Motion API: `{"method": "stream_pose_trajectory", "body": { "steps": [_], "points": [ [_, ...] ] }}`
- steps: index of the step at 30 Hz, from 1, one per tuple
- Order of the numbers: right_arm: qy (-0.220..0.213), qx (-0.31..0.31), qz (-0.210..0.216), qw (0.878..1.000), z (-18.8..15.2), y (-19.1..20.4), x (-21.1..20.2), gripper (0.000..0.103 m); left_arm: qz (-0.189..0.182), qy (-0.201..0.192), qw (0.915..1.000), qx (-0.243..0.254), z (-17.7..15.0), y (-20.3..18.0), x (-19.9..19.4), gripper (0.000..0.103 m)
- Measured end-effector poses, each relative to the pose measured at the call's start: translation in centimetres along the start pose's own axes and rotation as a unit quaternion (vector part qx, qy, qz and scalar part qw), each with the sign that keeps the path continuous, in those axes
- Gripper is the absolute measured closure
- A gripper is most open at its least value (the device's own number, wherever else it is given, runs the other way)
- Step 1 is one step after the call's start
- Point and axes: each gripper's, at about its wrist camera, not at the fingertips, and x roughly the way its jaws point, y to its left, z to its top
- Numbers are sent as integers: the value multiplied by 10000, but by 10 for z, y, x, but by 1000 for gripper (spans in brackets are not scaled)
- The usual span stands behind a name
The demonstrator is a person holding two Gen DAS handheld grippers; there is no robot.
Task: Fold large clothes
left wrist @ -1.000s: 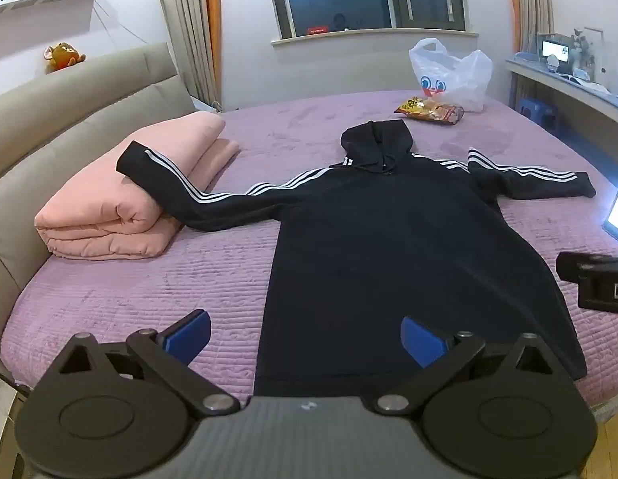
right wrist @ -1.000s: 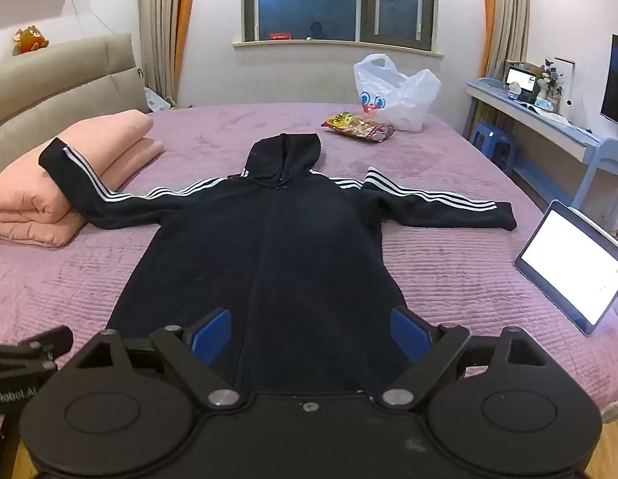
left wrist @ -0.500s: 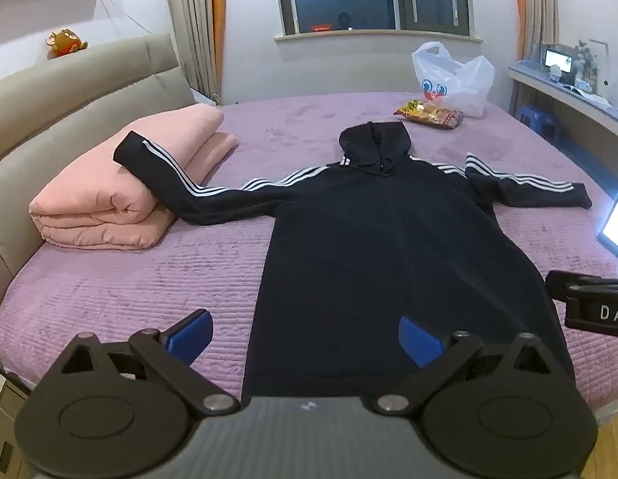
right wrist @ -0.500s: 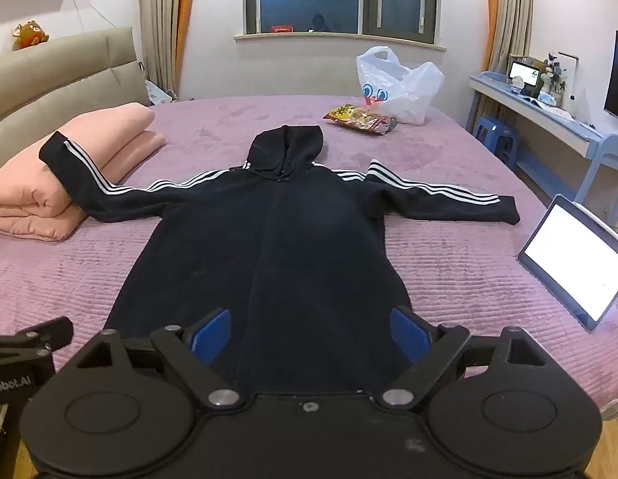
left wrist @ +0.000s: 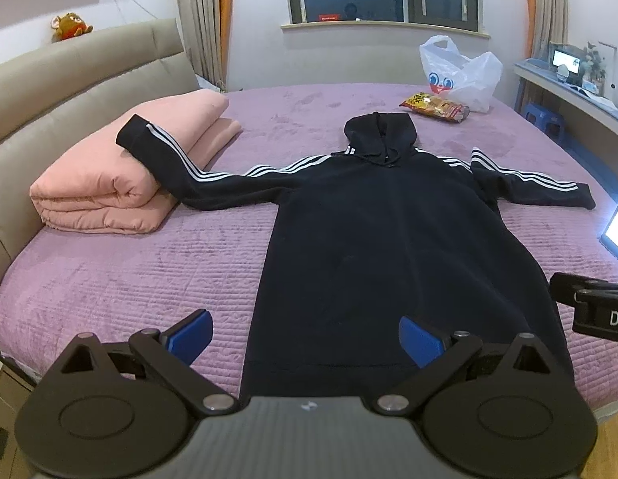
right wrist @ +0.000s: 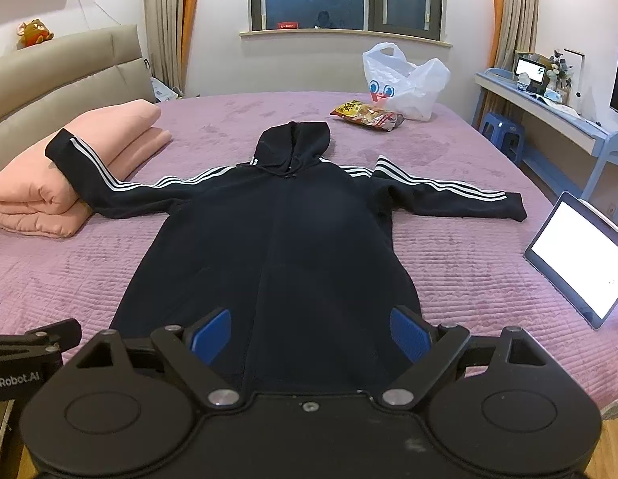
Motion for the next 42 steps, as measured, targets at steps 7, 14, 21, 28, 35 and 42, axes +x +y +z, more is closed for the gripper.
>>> {"method": "stream_pose_trajectory", "body": {
  "steps": [7,14,21,28,35,42],
  "points": [
    [40,-62,55,10000,1,4,-1,1,22,29,10000,-31,1,3,0,2],
    [67,-82,93,9999,-1,7,-1,1,22,68,10000,-58,-1,4,1,2],
    [98,-50,114,9999,-3,6,0,1,12,105,9999,-68,-3,3,3,2],
    [106,-39,132,9998,-3,8,-1,1,-7,130,9999,-100,-5,2,3,2],
    [114,-24,172,9998,-6,10,-3,1,-11,120,9999,-122,-7,3,3,2],
    [121,-33,193,9997,-8,11,-5,1,-36,164,9997,-186,-9,7,1,2]
  ]
}}
